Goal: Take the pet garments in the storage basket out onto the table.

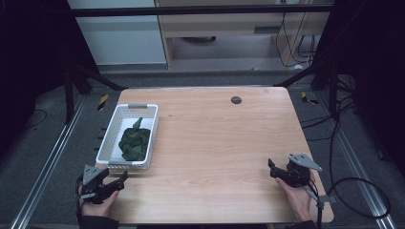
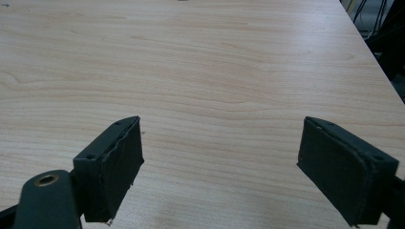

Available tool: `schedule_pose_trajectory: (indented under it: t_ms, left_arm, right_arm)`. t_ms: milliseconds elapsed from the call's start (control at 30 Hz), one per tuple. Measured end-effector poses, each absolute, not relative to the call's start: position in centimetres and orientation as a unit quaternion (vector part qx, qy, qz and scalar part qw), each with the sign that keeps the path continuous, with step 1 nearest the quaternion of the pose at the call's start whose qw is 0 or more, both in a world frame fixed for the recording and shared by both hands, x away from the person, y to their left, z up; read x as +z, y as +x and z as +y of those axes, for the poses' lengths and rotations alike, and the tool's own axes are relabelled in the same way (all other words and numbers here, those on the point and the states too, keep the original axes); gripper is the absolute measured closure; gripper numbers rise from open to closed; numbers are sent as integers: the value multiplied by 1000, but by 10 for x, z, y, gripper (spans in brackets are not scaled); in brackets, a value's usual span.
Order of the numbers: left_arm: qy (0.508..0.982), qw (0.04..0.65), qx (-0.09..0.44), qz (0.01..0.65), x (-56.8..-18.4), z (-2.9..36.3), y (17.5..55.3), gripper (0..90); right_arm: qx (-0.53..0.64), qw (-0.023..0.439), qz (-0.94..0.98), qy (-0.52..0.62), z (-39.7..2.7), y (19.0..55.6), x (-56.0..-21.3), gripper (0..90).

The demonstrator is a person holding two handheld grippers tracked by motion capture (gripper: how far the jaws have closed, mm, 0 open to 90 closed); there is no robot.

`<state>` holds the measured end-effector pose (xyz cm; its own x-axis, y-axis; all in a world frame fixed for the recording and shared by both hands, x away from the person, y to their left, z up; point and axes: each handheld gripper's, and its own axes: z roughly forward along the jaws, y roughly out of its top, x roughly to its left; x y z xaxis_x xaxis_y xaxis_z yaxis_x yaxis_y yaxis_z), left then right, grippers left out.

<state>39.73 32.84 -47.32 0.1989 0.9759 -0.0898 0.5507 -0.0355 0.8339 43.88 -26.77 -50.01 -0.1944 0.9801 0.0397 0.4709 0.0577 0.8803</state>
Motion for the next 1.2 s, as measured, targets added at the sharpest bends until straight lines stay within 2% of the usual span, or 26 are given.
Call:
schedule_pose_trajectory:
  t_ms: [567,1200]
  left_arm:
    - [658,416,270,567,-443,328,389,241]
    - [659,429,275,554,-404,330,400,222]
  right_arm:
    - [396,299,667,556,-266,437,-501,138]
    - [388,315,670,549,-264,437,-505,132]
